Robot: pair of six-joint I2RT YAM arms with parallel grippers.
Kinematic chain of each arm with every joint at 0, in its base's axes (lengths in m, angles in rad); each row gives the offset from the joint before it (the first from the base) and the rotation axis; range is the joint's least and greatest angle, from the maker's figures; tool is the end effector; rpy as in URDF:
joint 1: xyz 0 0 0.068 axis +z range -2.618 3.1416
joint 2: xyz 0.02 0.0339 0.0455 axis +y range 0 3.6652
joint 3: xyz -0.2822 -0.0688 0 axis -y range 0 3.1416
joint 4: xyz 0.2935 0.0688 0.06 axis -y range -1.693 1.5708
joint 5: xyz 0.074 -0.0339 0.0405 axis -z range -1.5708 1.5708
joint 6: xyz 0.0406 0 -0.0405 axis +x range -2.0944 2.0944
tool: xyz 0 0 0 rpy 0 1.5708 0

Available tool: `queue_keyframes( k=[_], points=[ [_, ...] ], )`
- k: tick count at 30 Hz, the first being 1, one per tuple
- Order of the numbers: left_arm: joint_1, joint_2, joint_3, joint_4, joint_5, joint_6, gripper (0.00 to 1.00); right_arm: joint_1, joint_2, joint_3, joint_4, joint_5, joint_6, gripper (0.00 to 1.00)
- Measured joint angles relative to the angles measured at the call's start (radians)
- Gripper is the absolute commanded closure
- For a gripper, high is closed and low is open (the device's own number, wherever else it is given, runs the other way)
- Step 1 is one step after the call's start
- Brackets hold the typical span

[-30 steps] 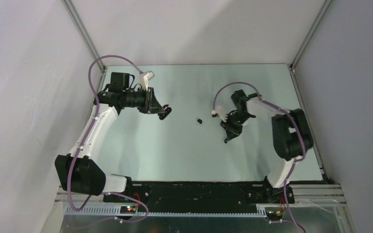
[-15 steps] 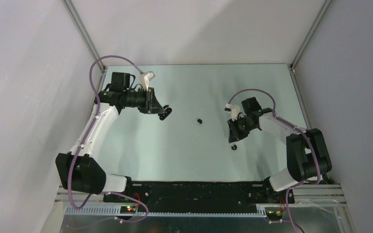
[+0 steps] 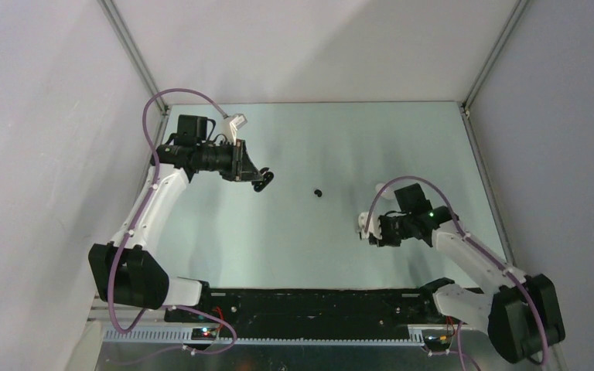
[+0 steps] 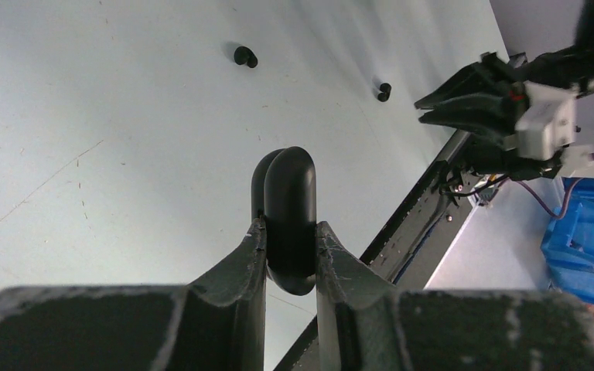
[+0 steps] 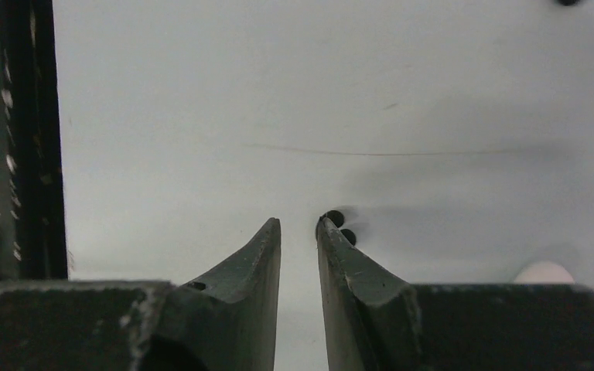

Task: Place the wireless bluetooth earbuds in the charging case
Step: Pick up the earbud from the center of the board.

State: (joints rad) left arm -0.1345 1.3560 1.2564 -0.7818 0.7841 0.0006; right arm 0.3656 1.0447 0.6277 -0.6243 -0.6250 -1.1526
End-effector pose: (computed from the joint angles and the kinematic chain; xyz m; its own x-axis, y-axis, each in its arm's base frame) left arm 0.3165 -0.0718 0.3405 -0.7643 0.1039 -0.6364 0.5405 0.6413 -0.5445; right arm 0.2016 0.1026 0.2012 0.1898 -0.7209 -0.6666 -0.9664 -0.0173 -0.2565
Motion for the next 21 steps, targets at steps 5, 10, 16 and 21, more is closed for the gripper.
queue_keyframes(
  k=[5, 10, 16, 21],
  points=[
    [0.000, 0.000, 0.000, 0.000, -0.001, 0.000, 1.00, 0.007, 0.106, -0.038, -0.032, 0.036, -0.268, 0.73],
    [0.000, 0.000, 0.000, 0.000, -0.004, 0.000, 1.00, 0.011, 0.172, -0.039, -0.010, 0.068, -0.375, 0.73],
    [0.000, 0.000, 0.000, 0.000, -0.005, 0.000, 1.00, 0.011, 0.213, -0.039, 0.023, 0.099, -0.422, 0.73],
    [0.000, 0.000, 0.000, 0.000, -0.005, 0.000, 1.00, 0.002, 0.222, -0.039, 0.039, 0.119, -0.447, 0.72]
  ],
)
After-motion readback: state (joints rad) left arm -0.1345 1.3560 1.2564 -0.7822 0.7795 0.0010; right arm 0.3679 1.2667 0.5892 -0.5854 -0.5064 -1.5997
